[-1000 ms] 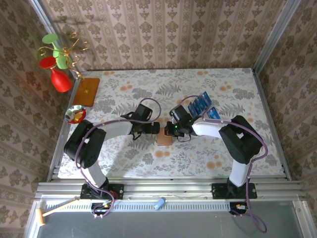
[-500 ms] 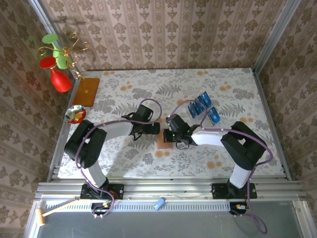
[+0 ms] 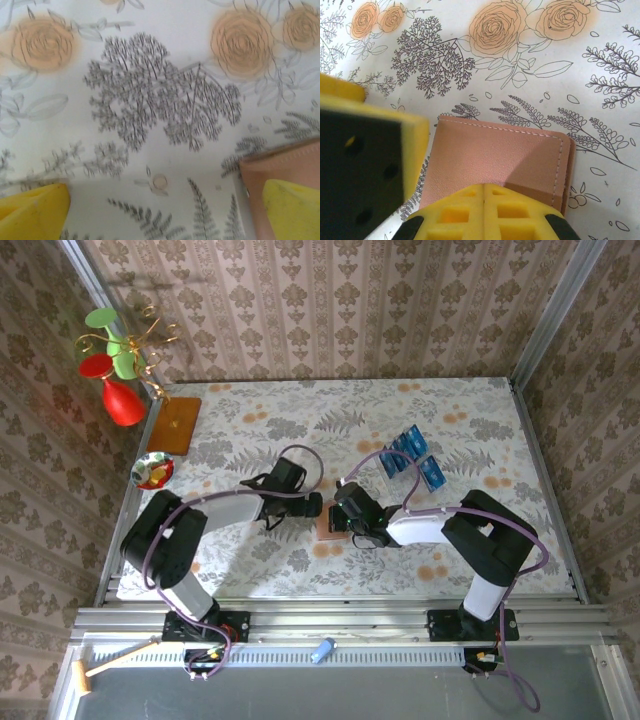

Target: Put the credit cards into the card holder

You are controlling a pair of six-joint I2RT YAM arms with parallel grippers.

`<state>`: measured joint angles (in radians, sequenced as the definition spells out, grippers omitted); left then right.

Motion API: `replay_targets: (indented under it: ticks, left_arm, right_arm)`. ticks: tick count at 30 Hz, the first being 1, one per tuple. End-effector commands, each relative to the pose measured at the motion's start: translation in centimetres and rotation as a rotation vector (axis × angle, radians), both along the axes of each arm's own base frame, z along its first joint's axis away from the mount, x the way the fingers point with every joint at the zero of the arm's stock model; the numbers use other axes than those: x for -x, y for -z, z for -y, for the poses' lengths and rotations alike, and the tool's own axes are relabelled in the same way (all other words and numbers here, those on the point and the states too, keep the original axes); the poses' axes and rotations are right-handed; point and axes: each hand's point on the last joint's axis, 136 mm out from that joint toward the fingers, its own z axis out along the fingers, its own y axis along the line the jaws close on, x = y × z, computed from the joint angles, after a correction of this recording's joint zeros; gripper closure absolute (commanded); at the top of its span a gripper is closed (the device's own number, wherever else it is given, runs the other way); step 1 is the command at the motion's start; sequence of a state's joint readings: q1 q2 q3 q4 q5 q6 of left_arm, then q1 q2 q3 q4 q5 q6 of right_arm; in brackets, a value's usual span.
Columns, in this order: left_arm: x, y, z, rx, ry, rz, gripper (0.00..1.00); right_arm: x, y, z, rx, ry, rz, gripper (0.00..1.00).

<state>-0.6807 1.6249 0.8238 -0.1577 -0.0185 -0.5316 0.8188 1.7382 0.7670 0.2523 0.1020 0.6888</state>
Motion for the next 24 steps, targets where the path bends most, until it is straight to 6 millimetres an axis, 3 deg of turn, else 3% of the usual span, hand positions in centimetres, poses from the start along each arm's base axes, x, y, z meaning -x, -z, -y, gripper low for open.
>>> replay_targets:
  ticks: [1, 5, 12, 24]
  left_arm:
    - [2.8, 0.4, 0.0, 0.025, -0.009, -0.080, 0.00]
    - [3.7, 0.5, 0.4, 0.023, -0.007, -0.082, 0.00]
    - [4.2, 2.5, -0.1, -0.022, -0.012, -0.102, 0.00]
    - [4.9, 4.5, -1.6, -0.117, -0.042, -0.094, 0.00]
  right_arm:
    - [5.8, 7.1, 4.4, 0.230, -0.020, -0.268, 1.00]
    - [5.5, 6.3, 3.7, 0.213, -0.033, -0.265, 1.00]
    - [5.2, 5.2, 2.6, 0.180, -0.049, -0.273, 1.00]
    - [3.8, -0.1, 0.9, 0.061, -0.057, -0.249, 1.00]
